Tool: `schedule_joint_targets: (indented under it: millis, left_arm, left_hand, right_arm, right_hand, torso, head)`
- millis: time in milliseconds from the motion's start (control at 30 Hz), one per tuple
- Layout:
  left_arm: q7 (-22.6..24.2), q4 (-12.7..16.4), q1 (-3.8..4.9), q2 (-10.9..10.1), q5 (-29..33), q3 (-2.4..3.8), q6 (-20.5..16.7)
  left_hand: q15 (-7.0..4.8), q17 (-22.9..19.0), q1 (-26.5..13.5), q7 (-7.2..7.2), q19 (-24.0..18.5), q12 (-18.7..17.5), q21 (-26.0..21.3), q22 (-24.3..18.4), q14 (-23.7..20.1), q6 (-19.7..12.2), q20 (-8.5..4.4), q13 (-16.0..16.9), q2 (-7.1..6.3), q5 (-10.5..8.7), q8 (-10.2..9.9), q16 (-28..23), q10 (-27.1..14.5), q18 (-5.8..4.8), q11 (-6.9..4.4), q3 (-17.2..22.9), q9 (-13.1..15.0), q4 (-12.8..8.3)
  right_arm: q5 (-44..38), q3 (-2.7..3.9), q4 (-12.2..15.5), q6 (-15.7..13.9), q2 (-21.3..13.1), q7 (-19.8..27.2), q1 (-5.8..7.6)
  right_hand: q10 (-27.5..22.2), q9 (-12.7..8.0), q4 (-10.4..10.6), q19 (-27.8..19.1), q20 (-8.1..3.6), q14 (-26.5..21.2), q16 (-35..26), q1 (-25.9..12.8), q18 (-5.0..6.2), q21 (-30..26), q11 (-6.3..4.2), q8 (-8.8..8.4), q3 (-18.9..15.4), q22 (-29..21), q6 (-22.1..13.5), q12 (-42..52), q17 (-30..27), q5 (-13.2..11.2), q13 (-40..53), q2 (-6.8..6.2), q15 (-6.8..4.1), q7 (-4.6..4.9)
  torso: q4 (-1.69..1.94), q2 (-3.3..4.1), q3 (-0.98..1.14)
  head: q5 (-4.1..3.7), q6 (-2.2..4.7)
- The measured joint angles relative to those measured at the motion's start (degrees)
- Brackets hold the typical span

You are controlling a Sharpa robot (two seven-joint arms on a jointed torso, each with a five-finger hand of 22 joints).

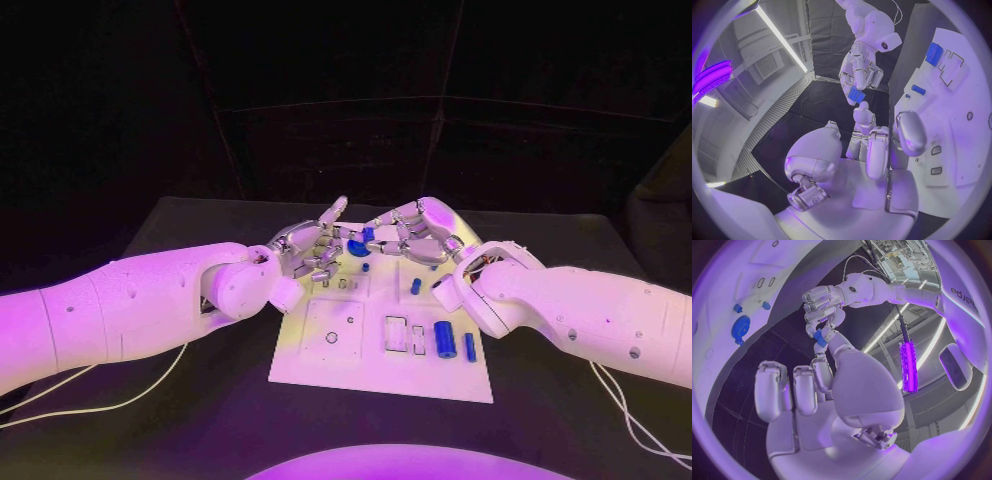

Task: Assemble the parts on the task board

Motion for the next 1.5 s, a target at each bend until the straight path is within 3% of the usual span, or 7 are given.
schedule_joint_targets:
  millis: [1000,1333,1500]
  left_arm:
    - [-0.1,-1.4,0.03,-0.9,-0.2,0.03,-0.8]
    - [-0.1,-1.9,0.25,-3.4,-1.0,0.03,-1.9]
    - [0.1,-0.6,1.20,-5.9,-1.3,0.02,-2.5]
  left_hand:
    - [0.01,0.0,1.8,0.00,0.0,-0.2,0.0,-0.5,0.0,0.0,0.00,-0.9,-0.01,0.00,0.0,0.0,0.0,0.00,0.01,-0.9,0.1,-0.2]
    - [0.01,0.0,3.5,0.00,0.0,-0.5,-0.3,-0.9,0.0,0.0,0.01,-1.1,0.15,0.00,0.0,0.0,-0.2,0.00,0.21,-1.0,0.1,-0.4]
    - [0.01,0.0,4.0,0.00,0.0,-1.0,-0.7,-1.6,0.0,0.0,0.01,-1.7,0.10,0.00,-0.2,0.0,-0.4,0.00,0.27,-1.1,0.1,-0.5]
  right_arm:
    - [0.2,-0.02,0.9,0.0,-0.4,-0.5,-0.03]
    - [-0.4,-0.02,-1.1,0.6,0.0,-1.7,-0.03]
    - [-2.9,-0.02,-3.6,1.9,1.6,-3.6,-0.02]
  right_hand:
    - [0.0,0.0,0.2,0.0,0.00,0.0,0.0,-0.2,0.00,0.0,0.00,0.19,0.1,0.0,0.0,0.0,0.0,0.0,0.0,-0.22,0.00,-0.12]
    - [0.0,0.1,0.2,0.0,0.00,0.0,0.0,-0.2,0.00,0.0,0.00,0.10,0.1,0.0,0.0,0.0,0.0,-0.1,0.0,-0.23,0.00,-0.10]
    - [0.0,0.1,0.2,0.0,0.00,0.2,0.0,-0.2,0.00,0.0,0.00,0.26,0.1,0.0,0.2,0.0,0.0,-0.1,0.0,-0.23,0.20,0.09]
  torso:
    - [-0.02,-0.01,0.07]
    - [-0.02,-0.01,-0.01]
    - [0.03,-0.04,-0.06]
  head:
    - [0.07,-0.37]
    - [-0.25,-0.60]
    - [-0.26,-0.85]
